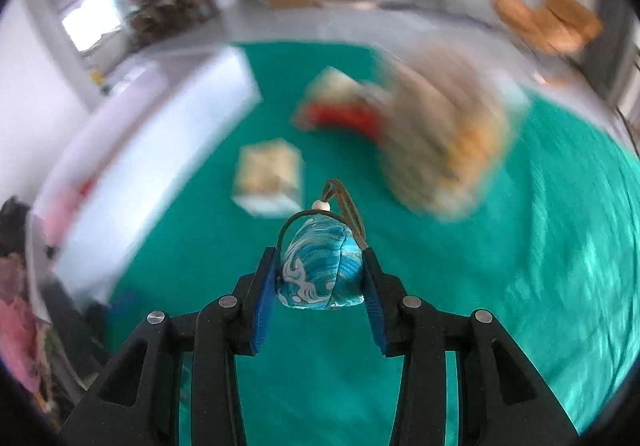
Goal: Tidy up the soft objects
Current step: 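Grasp the blue patterned pouch with the right tool, lift, then set it down, then move the left tool toward the tissue pack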
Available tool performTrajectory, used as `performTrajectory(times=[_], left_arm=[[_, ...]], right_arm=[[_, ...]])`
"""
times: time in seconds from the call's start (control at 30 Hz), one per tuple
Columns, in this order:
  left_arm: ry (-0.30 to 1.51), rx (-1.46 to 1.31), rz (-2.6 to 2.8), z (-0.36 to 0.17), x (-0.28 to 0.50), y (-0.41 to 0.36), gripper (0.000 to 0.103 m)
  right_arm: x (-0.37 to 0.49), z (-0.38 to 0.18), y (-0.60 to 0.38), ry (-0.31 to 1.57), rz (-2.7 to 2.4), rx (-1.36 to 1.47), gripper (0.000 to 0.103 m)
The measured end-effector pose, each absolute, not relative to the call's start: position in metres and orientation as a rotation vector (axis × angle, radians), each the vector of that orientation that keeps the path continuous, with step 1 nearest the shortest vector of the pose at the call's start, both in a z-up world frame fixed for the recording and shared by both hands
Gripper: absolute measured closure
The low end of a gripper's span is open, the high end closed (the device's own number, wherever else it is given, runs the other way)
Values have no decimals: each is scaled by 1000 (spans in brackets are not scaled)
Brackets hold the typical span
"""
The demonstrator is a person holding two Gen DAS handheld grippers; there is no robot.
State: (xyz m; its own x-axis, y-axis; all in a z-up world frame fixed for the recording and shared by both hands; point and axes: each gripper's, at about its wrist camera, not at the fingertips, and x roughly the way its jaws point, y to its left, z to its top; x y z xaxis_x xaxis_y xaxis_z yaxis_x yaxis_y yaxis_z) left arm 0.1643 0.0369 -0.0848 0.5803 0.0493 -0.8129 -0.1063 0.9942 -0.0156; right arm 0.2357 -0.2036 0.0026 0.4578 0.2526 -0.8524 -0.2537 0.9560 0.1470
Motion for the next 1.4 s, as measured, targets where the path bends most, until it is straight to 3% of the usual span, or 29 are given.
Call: performTrajectory(times=[0.2, 0.27, 0.3, 0.47, 1.4], left_arm=[[947, -65, 90, -85, 164, 37, 0], [947, -65, 90, -85, 164, 37, 0], [947, -65, 90, -85, 164, 37, 0], [947, -65, 91, -84, 165, 36, 0], [946, -65, 89, -85, 166, 36, 0]], right_arm=[[276, -29, -294, 921, 46, -31, 58], [292, -43, -309, 918, 28, -12, 49], [297, -50, -314, 936, 28, 4, 36], [293, -66, -323, 959, 5, 69, 28], [258, -76, -312, 914, 5, -6, 20]])
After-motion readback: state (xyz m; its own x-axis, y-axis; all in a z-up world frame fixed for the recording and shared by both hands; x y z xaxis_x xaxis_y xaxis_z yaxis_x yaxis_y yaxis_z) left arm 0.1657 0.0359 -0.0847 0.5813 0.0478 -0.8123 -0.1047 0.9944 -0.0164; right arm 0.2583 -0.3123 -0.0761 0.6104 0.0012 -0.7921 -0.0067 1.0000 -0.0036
